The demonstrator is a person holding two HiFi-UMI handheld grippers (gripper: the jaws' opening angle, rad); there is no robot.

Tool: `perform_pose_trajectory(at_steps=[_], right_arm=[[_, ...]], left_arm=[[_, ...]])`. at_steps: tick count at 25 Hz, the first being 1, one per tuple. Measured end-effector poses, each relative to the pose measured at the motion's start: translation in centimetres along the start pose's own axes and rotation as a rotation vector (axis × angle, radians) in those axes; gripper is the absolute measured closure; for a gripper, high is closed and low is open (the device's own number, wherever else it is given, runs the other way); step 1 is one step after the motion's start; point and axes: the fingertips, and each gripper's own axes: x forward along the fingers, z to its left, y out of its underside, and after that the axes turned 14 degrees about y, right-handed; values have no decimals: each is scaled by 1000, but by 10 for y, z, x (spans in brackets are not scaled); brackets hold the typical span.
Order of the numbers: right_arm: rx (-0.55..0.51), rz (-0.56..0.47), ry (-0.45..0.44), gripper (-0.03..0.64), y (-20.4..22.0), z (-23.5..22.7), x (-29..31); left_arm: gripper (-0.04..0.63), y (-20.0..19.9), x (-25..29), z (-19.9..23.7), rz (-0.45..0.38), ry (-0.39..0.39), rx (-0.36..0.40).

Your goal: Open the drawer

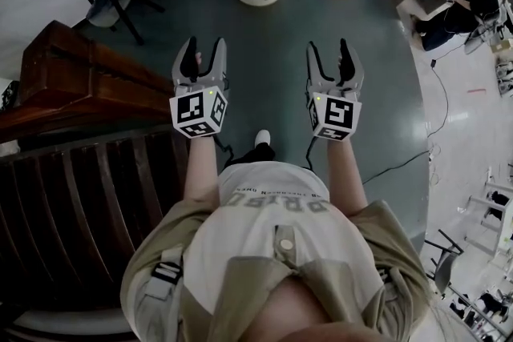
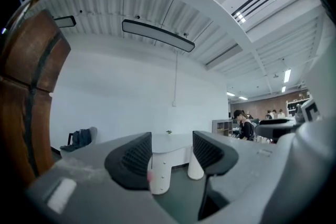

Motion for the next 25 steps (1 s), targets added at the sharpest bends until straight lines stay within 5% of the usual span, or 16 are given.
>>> perform_pose_trajectory(at_steps=[13,25], right_arm=[[4,16,63,341,4,15,81],[22,40,38,341,19,2,142]], left_arm=[[339,-1,70,64,-8,48,-24],[339,12,95,91,10,-42,-40]])
